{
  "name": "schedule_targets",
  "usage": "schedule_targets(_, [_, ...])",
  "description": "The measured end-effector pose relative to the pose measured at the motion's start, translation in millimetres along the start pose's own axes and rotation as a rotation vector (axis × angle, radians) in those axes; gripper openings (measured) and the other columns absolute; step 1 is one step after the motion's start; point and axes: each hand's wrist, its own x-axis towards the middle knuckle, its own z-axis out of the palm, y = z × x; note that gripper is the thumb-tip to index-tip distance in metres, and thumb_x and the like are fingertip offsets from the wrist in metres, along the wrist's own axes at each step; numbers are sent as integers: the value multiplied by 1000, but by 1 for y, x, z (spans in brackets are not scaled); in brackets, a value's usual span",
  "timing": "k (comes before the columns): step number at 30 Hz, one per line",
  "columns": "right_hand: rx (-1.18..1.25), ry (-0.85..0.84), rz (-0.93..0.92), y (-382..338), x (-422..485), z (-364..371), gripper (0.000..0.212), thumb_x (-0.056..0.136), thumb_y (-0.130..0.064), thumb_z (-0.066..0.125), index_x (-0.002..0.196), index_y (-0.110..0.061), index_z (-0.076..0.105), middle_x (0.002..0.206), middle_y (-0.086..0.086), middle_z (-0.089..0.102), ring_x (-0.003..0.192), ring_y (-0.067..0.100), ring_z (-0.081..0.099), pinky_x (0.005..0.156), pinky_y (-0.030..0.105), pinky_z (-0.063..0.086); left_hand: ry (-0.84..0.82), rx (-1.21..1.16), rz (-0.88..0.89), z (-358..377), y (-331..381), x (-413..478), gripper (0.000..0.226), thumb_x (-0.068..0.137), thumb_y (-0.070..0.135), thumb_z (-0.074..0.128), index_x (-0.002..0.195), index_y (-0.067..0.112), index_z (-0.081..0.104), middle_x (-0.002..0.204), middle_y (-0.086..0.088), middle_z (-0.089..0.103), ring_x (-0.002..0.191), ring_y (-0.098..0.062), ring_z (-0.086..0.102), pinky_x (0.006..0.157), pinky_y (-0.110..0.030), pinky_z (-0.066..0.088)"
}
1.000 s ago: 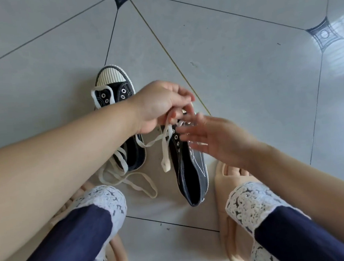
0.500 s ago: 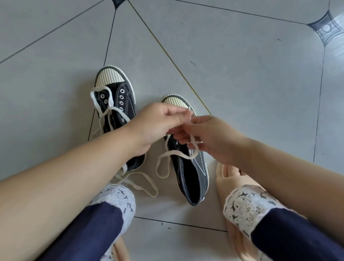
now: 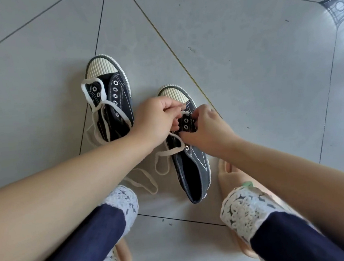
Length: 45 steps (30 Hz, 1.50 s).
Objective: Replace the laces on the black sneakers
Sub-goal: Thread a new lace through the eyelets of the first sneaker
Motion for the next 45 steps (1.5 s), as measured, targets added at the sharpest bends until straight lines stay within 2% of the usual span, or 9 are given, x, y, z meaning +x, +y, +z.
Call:
schedule_targets(3, [-78,-10,-39,-5,1,-3,50,72,-31,69,109,-9,43,100,1,45,79,15,49,53,16,35,3,104,35,0,-7,-1,13,88,4,56,88,13,65,69,5,61,48,1,54,54,-14,53])
schedule_targets(5, [-123,-1,-39,-7,2,-5,36,73,-22,64,102,-6,50,96,3,53,74,16,50,52,22,39,5,175,51,-2,-10,0,6,87,9,61,85,15,63,68,5,62,46,1,55,51,-13,50])
schedule_targets(7, [-128,41,-47,-5,3,-8,24,73,-10,56,97,-6,60,94,6,63,77,21,57,59,28,48,8,250,90,-1,-11,0,4,85,14,65,82,14,62,69,2,64,48,-2,58,52,-16,50])
schedule_targets(10, [104,57,10,6,0,-13,40,73,2,51,105,-15,68,99,1,69,87,19,62,74,29,52,0,341,157,1,-11,1,5,84,14,66,83,9,63,67,3,60,64,-17,63,66,-32,55])
schedule_targets(14, [446,40,107,17,0,-10,49,72,12,47,99,-22,70,93,-3,71,87,19,67,81,38,56,-4,459,249,5,-12,2,3,84,9,62,84,7,64,72,2,61,72,-18,59,71,-37,51])
schedule_targets(20, [553,6,176,21,4,-10,50,73,13,46,105,-19,69,100,2,70,93,21,65,87,39,54,-21,560,311,9,-14,4,7,84,7,57,80,6,62,74,-3,62,69,-17,54,65,-33,44])
schedule_targets(29, [579,-9,169,21,4,-8,49,72,13,46,99,-20,70,97,4,71,93,25,66,87,44,53,-42,586,296,11,-16,5,7,83,7,57,78,6,61,62,11,46,67,-14,49,62,-30,41])
schedule_targets(38, [606,-25,179,22,4,-8,50,72,13,45,100,-19,71,96,2,72,93,25,66,85,40,54,-19,626,342,13,-21,2,10,85,11,54,80,7,61,84,-3,62,77,-21,55,64,-37,44])
schedule_targets(45, [607,-29,151,23,5,-6,52,71,12,45,106,-17,70,98,3,71,95,25,65,89,43,52,-3,718,279,22,-19,4,10,84,16,51,75,19,49,77,4,52,70,-18,46,56,-30,30])
